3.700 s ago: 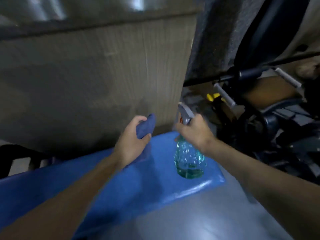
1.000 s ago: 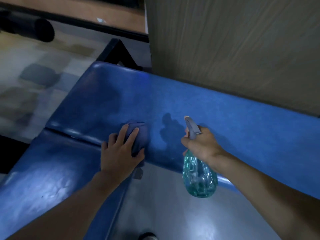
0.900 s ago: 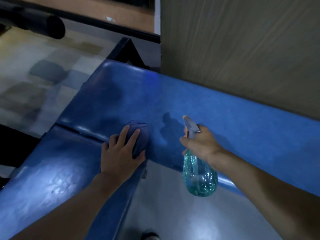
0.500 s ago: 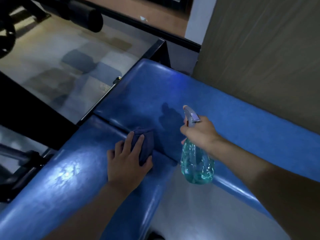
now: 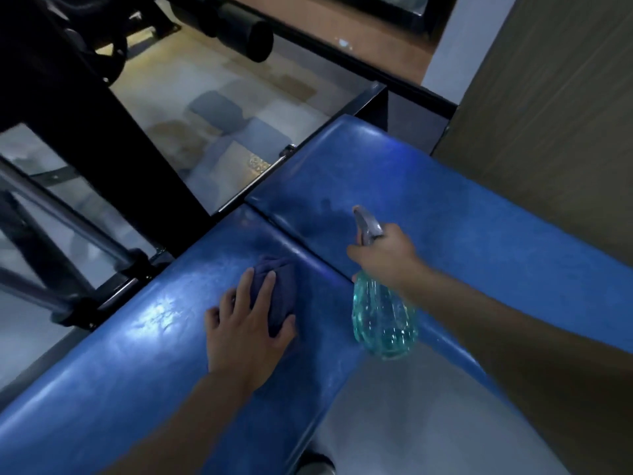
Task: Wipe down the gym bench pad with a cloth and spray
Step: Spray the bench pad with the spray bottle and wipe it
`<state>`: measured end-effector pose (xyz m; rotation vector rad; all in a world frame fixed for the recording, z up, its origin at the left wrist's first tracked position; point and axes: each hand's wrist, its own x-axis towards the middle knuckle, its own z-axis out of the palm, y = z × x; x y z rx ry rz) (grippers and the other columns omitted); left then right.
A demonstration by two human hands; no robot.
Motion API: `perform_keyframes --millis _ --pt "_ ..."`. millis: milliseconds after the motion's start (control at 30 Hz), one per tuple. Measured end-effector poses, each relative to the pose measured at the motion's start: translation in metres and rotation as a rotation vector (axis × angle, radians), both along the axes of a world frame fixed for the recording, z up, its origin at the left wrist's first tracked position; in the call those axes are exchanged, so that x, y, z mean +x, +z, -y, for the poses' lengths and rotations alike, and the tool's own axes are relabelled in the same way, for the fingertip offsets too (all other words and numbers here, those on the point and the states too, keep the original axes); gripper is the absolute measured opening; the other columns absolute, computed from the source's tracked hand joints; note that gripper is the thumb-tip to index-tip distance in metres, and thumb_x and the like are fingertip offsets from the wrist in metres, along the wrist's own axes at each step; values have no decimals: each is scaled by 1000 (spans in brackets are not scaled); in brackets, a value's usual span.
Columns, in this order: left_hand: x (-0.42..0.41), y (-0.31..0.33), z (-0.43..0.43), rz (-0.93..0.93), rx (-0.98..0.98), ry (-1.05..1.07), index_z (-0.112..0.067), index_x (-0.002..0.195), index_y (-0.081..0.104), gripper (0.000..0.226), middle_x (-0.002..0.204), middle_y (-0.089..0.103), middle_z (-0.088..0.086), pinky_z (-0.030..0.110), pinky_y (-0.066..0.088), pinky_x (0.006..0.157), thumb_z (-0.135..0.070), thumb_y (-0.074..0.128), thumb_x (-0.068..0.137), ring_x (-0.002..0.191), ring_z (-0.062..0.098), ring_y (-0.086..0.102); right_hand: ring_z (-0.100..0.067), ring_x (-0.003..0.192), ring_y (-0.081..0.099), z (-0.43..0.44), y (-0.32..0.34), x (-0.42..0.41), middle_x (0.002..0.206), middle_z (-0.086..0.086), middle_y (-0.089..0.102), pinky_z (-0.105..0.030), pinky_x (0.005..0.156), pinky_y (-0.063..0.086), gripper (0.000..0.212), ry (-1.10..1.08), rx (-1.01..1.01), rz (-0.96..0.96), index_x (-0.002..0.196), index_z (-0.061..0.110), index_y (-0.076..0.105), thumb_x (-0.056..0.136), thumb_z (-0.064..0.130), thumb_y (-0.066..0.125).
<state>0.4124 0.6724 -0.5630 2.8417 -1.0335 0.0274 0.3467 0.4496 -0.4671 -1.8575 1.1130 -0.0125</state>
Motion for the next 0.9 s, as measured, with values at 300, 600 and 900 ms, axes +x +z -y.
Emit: perform_keyframes --millis 300,600,900 --pt "-54 9 -81 -122 117 252 -35 153 27 90 161 22 1 52 31 100 -81 21 76 136 31 33 -38 73 69 -73 -11 -81 68 -2 56 -50 73 57 16 258 47 22 79 12 56 69 24 55" --pt "-90 24 -138 -287 212 375 -40 154 1 87 163 -3 -4 54 28 108 -81 29 83 146 25 14 -31 69 71 -112 1 -87 60 3 48 -45 73 56 17 294 -7 21 58 23 42 65 36 50" --pt "-82 30 -145 -482 271 405 -44 151 -14 95 163 -18 -7 58 22 113 -86 31 79 151 27 2 -30 78 68 -141 -5 -97 85 -2 63 -49 76 59 23 393 100 35 80 21 55 62 35 53"
